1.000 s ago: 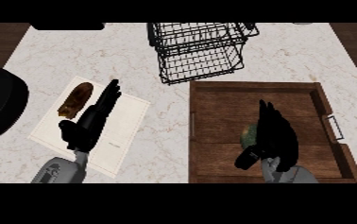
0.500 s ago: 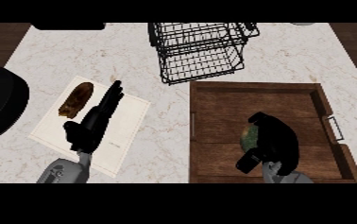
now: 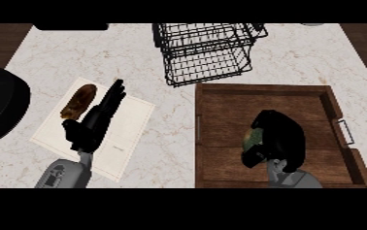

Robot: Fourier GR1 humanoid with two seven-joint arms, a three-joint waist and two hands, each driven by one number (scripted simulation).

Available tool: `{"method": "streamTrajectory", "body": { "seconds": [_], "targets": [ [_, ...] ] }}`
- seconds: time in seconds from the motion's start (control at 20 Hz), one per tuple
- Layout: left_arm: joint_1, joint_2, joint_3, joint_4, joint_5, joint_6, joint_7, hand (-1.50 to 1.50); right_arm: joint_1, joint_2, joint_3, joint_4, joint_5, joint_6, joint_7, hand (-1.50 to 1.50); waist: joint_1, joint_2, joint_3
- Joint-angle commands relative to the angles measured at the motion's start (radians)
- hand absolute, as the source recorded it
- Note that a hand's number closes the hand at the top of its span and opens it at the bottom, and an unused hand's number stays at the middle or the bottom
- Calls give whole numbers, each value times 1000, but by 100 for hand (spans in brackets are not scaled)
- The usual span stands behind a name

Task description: Pick the squash from the tray and place it in the tiered basket

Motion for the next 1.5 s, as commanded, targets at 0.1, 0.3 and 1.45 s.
{"method": "streamTrajectory", "body": {
  "seconds": [0.1, 0.3, 1.45],
  "targets": [
    [4, 2, -5, -13, -16, 1, -14, 0, -105, -304, -187, 123, -218, 125, -430, 150, 26, 16, 6],
    [-15, -4, -7, -18, 0, -18, -2, 0, -161, -473, -243, 226, -282, 161, -708, 150, 46, 27, 9],
    [15, -25, 14, -20, -42, -18, 8, 0, -972, -477, -546, 840, -670, 296, -1041, 150, 25, 4, 1]
  ]
}}
